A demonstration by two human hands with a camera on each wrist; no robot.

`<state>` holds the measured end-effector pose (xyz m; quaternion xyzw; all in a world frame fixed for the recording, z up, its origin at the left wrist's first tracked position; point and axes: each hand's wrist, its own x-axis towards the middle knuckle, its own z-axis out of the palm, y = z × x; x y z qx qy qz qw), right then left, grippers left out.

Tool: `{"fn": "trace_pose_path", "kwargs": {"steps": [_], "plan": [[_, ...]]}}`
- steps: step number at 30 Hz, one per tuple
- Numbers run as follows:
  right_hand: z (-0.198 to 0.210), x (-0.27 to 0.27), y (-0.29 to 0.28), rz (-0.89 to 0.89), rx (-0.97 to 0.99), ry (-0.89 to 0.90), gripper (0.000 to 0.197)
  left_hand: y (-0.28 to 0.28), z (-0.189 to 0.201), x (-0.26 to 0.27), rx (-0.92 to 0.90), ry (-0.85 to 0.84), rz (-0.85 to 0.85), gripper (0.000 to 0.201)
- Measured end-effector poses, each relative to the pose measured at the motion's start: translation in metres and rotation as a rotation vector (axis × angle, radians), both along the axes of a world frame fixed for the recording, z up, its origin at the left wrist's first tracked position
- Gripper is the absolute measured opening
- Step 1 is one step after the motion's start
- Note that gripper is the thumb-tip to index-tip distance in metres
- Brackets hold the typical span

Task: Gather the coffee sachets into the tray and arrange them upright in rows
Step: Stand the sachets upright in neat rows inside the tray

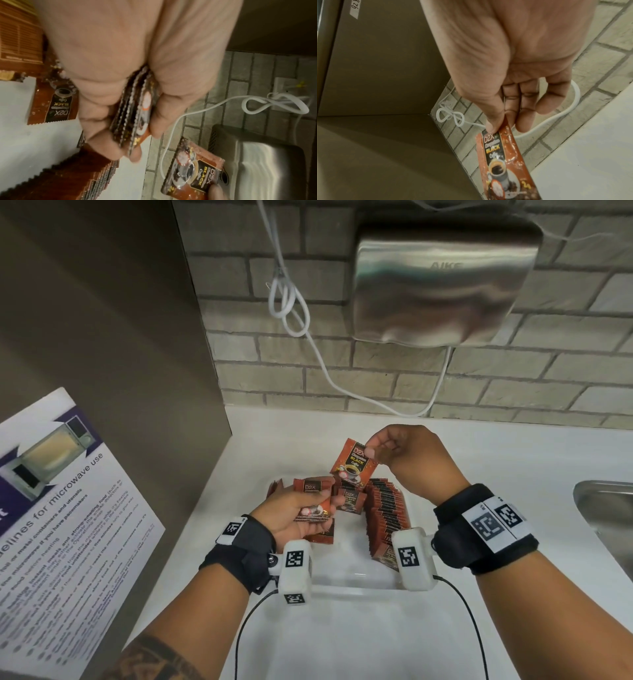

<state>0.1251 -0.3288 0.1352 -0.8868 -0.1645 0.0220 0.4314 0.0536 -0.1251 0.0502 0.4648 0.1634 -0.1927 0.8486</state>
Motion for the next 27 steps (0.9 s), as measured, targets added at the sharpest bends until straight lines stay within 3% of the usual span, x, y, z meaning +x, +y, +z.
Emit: {"fn": "trace_pose_path", "kwargs": {"steps": [2,8,11,16,24,27], "plan": [[-0.001,0.001,0.0,0.006,-0.013,0.024,0.016,0.002,-0.001,0.0,0.036,-0.037,-0.019,0.032],[0.0,0.004,-0.001,0.043,-0.077,0.069,0.011,-0.004,0.003,-0.002,0.366,-0.184,-0.107,0.018],[0.001,0.003,0.002,0.081,-0.099,0.086,0.015,-0.009,0.001,0.004,0.549,-0.348,-0.026,0.028],[0.001,0.007,0.003,0.069,-0.108,0.097,0.015,-0.016,-0.003,0.009,0.636,-0.531,0.096,0.021],[-0.007,0.011,0.007,0.047,-0.195,0.009,0.012,-0.015,-0.006,0.016,0.94,-0.437,0.127,0.01],[-0.018,0.015,0.007,0.048,-0.259,0.039,0.009,-0.004,-0.013,0.023,1.029,-0.248,-0.066,0.008]]}}
